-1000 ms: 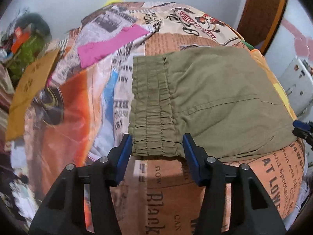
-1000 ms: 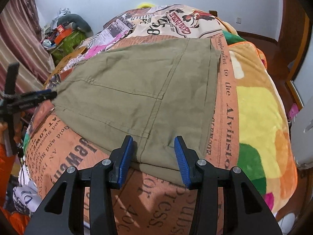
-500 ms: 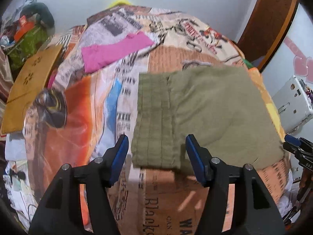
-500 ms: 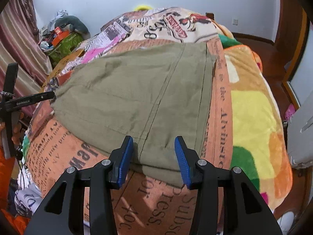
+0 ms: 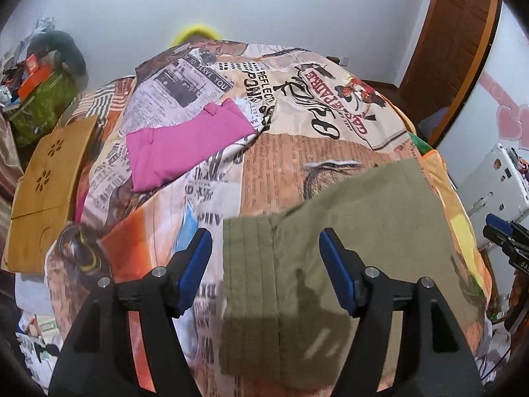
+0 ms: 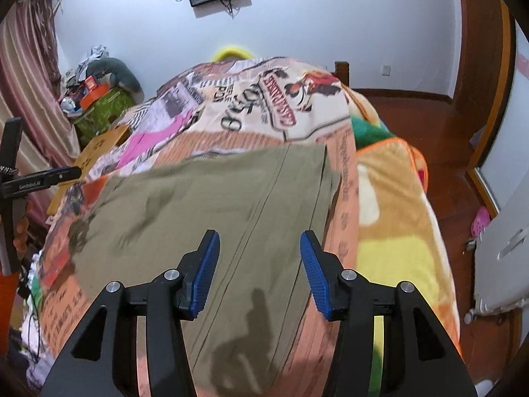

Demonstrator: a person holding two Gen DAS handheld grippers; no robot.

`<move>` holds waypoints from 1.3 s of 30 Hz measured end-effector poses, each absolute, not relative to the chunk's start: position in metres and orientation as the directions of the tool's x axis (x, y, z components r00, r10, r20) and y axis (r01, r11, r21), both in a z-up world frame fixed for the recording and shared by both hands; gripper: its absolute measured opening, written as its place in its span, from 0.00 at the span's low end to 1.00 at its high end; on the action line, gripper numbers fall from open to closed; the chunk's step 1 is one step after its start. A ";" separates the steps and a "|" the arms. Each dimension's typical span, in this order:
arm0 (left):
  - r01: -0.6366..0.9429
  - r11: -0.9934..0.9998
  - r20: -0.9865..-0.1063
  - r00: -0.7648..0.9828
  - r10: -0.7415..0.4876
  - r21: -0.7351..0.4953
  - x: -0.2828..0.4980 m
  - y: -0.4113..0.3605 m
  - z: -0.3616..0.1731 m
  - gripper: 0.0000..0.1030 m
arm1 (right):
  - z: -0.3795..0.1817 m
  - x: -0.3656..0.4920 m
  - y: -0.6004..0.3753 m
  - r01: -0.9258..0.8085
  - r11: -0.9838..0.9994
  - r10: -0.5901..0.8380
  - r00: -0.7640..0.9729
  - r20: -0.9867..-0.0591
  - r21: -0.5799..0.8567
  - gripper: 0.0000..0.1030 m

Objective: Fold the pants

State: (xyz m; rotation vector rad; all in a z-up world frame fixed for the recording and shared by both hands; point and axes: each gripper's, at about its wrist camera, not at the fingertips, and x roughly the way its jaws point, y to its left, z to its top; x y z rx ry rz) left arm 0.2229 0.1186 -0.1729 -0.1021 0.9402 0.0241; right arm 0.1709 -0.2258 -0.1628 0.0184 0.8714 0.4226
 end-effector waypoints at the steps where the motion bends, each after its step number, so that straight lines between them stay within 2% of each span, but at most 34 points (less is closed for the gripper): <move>1: -0.067 0.995 -0.811 0.585 -0.021 -0.075 0.228 0.120 -0.175 0.66 | -0.163 0.179 -0.225 -0.356 0.918 0.363 0.570 -0.737 0.177 0.46; 10: -0.103 0.988 -0.855 0.516 -0.049 -0.119 0.273 0.139 -0.211 0.66 | -0.182 0.254 -0.226 -0.348 0.927 0.331 0.575 -0.748 0.143 0.46; 20: -0.116 0.984 -0.899 0.433 -0.070 -0.133 0.296 0.142 -0.257 0.66 | -0.232 0.326 -0.232 -0.272 0.943 0.311 0.507 -0.804 0.193 0.46; 29: -0.104 0.979 -0.903 0.412 -0.119 -0.177 0.298 0.139 -0.272 0.66 | -0.262 0.354 -0.230 -0.260 0.934 0.342 0.452 -0.824 0.245 0.45; 32: -0.103 0.981 -0.902 0.419 -0.105 -0.162 0.296 0.137 -0.273 0.66 | -0.266 0.351 -0.226 -0.287 0.927 0.353 0.447 -0.822 0.242 0.32; 35: -0.123 0.982 -0.897 0.435 -0.079 -0.146 0.295 0.137 -0.273 0.62 | -0.267 0.350 -0.219 -0.316 0.932 0.315 0.463 -0.828 0.178 0.12; 36: -0.135 0.981 -0.893 0.444 -0.068 -0.141 0.294 0.139 -0.273 0.58 | -0.267 0.350 -0.217 -0.329 0.932 0.301 0.465 -0.832 0.154 0.12; 39: -0.198 0.965 -0.880 0.471 -0.060 -0.172 0.292 0.152 -0.273 0.57 | -0.267 0.346 -0.214 -0.354 0.928 0.283 0.477 -0.832 0.112 0.11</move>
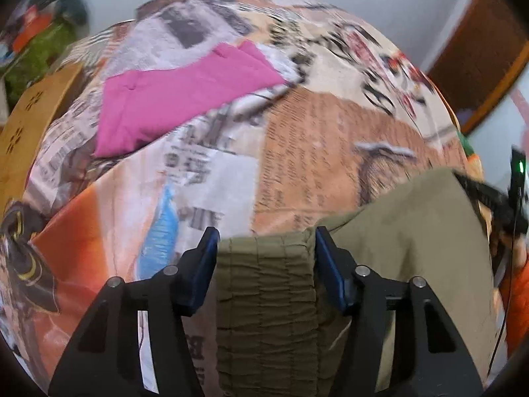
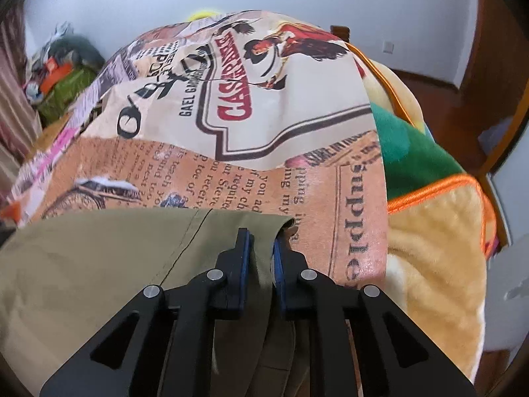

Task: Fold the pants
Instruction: 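Lift the pants edge with the left gripper while the right gripper presses the fabric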

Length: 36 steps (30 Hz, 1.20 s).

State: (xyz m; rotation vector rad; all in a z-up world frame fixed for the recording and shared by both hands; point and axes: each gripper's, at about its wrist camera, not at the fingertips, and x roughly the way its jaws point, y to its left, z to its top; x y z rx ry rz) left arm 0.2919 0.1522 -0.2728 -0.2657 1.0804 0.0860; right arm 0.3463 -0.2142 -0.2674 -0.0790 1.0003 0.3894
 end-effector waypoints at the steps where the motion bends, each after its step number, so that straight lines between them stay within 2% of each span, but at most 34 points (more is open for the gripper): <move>1: -0.218 0.956 -0.879 0.470 -0.072 -0.195 0.292 0.156 -0.275 0.57 | -0.268 0.345 -0.213 -0.362 0.927 0.274 0.481 -0.833 0.095 0.11; 5: -0.275 0.931 -0.888 0.449 -0.098 -0.241 0.296 0.164 -0.288 0.58 | -0.271 0.344 -0.206 -0.370 0.928 0.234 0.488 -0.841 0.043 0.11; 9: -0.254 0.947 -0.897 0.436 -0.069 -0.197 0.296 0.159 -0.280 0.63 | -0.265 0.349 -0.205 -0.361 0.932 0.212 0.461 -0.862 0.036 0.12; 14: -0.234 0.958 -0.896 0.441 -0.045 -0.164 0.289 0.157 -0.258 0.64 | -0.234 0.346 -0.212 -0.353 0.932 0.236 0.433 -0.870 0.077 0.13; 18: -0.223 0.961 -0.873 0.486 -0.038 -0.166 0.283 0.158 -0.232 0.65 | -0.199 0.329 -0.209 -0.393 0.914 0.293 0.470 -0.833 0.100 0.22; 22: -0.194 0.964 -0.848 0.526 -0.057 -0.184 0.277 0.152 -0.208 0.66 | -0.167 0.308 -0.194 -0.449 0.881 0.384 0.496 -0.779 0.148 0.37; 26: -0.132 0.972 -0.837 0.540 -0.094 -0.194 0.272 0.135 -0.196 0.69 | -0.154 0.290 -0.169 -0.508 0.828 0.491 0.453 -0.744 0.237 0.38; 29: -0.079 0.982 -0.845 0.524 -0.104 -0.170 0.271 0.117 -0.198 0.70 | -0.155 0.274 -0.142 -0.559 0.779 0.555 0.402 -0.729 0.284 0.39; 32: -0.039 0.990 -0.868 0.486 -0.101 -0.137 0.274 0.100 -0.212 0.70 | -0.168 0.269 -0.119 -0.588 0.753 0.570 0.359 -0.739 0.295 0.51; 36: -0.021 0.991 -0.898 0.425 -0.112 -0.133 0.279 0.089 -0.236 0.70 | -0.200 0.271 -0.090 -0.600 0.733 0.554 0.253 -0.793 0.321 0.51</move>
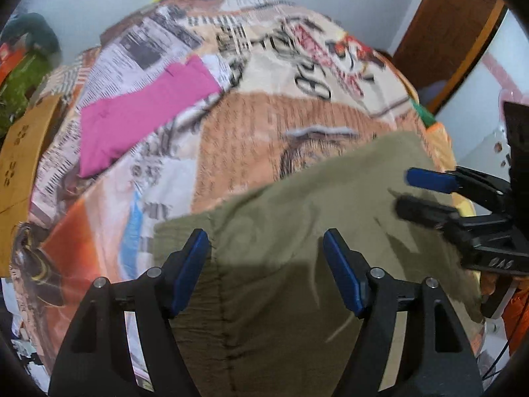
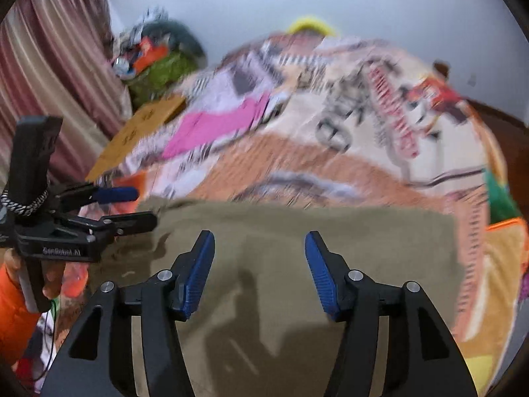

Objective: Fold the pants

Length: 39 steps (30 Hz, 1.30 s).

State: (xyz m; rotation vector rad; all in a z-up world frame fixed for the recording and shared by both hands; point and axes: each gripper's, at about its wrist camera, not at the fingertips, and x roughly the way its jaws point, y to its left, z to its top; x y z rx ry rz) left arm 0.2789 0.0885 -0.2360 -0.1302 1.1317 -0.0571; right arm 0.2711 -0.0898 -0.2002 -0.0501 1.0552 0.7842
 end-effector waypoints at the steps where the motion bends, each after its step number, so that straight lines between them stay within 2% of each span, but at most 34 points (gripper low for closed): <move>1: -0.019 0.991 -0.906 0.409 -0.112 -0.132 0.280 0.087 -0.243 0.70 | -0.210 0.274 -0.084 -0.592 0.736 0.543 0.227 -0.808 0.328 0.51; 3: -0.013 0.994 -0.914 0.395 -0.097 -0.111 0.280 0.084 -0.252 0.70 | -0.226 0.276 -0.075 -0.586 0.739 0.521 0.183 -0.834 0.333 0.51; 7: 0.045 0.999 -0.913 0.407 -0.024 -0.006 0.272 0.066 -0.259 0.81 | -0.246 0.268 -0.068 -0.614 0.726 0.479 0.130 -0.868 0.309 0.52; 10: 0.077 0.994 -0.900 0.435 0.038 0.079 0.263 0.054 -0.261 0.82 | -0.247 0.263 -0.075 -0.609 0.724 0.489 0.124 -0.863 0.324 0.52; 16: 0.042 0.999 -0.901 0.435 0.004 0.025 0.248 0.061 -0.257 0.82 | -0.241 0.241 -0.089 -0.620 0.726 0.474 0.138 -0.869 0.298 0.52; 27: 0.023 0.999 -0.895 0.445 0.023 0.038 0.201 0.051 -0.245 0.82 | -0.225 0.188 -0.122 -0.630 0.756 0.409 0.238 -0.881 0.180 0.52; 39: -0.030 0.998 -0.877 0.478 0.055 0.047 0.160 0.049 -0.240 0.84 | -0.216 0.149 -0.160 -0.557 0.815 0.381 0.309 -0.871 0.159 0.55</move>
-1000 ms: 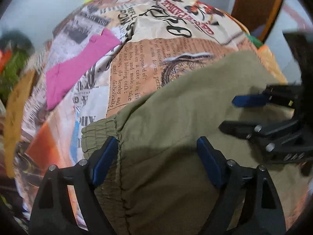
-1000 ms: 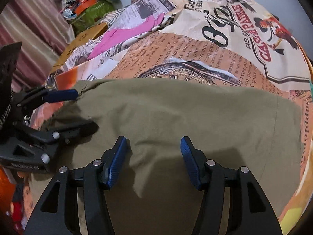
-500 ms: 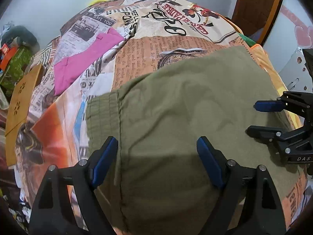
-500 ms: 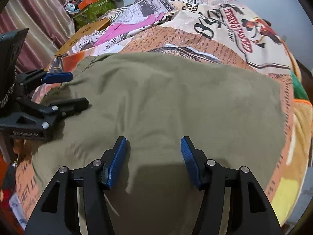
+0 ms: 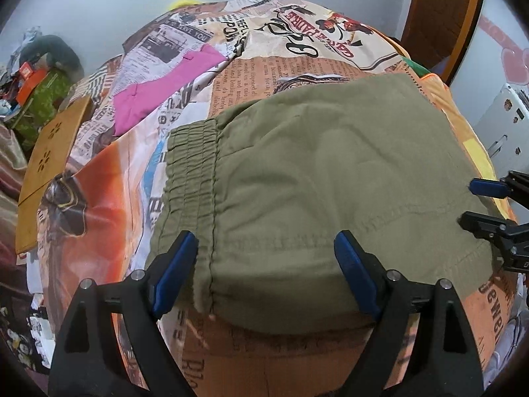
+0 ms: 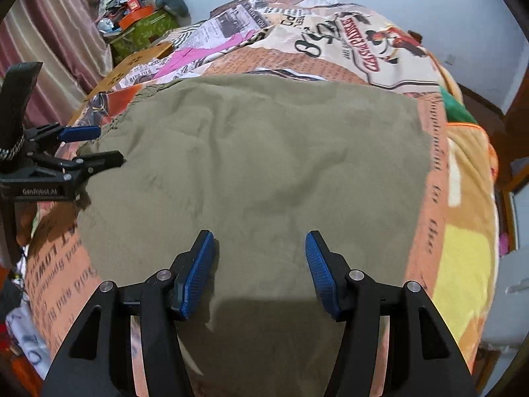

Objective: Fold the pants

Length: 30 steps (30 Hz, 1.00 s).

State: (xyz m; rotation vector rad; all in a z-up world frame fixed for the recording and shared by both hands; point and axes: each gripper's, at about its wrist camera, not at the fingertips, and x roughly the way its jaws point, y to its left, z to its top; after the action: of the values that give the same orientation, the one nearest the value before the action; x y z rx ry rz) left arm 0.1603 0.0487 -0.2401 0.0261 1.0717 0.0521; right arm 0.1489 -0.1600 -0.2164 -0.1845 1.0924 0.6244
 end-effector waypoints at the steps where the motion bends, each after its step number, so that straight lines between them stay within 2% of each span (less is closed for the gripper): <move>1: -0.034 0.998 -0.874 0.483 0.060 0.049 0.157 0.049 -0.240 0.84 | -0.216 0.146 -0.164 -0.546 0.822 0.381 0.317 -0.869 0.161 0.55; 10: -0.118 0.991 -0.853 0.509 0.120 0.069 0.141 0.061 -0.224 0.84 | -0.212 0.133 -0.177 -0.499 0.847 0.385 0.340 -0.858 0.183 0.55; 16: -0.204 0.978 -0.827 0.555 0.086 -0.035 0.126 0.094 -0.195 0.84 | -0.196 0.132 -0.171 -0.514 0.842 0.392 0.378 -0.839 0.162 0.55; 24: -0.210 0.951 -0.844 0.530 -0.084 -0.226 0.111 0.109 -0.203 0.84 | -0.173 0.133 -0.138 -0.560 0.805 0.474 0.408 -0.780 0.197 0.55; 30: -0.199 0.932 -0.858 0.482 -0.176 -0.303 0.109 0.100 -0.226 0.84 | -0.182 0.132 -0.102 -0.629 0.767 0.457 0.392 -0.798 0.130 0.55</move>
State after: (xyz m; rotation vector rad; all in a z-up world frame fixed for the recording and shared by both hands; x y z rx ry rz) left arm 0.1086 0.1002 -0.2261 -0.3898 1.0752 0.0143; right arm 0.1317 -0.1016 -0.1823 -0.2054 0.9411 0.6955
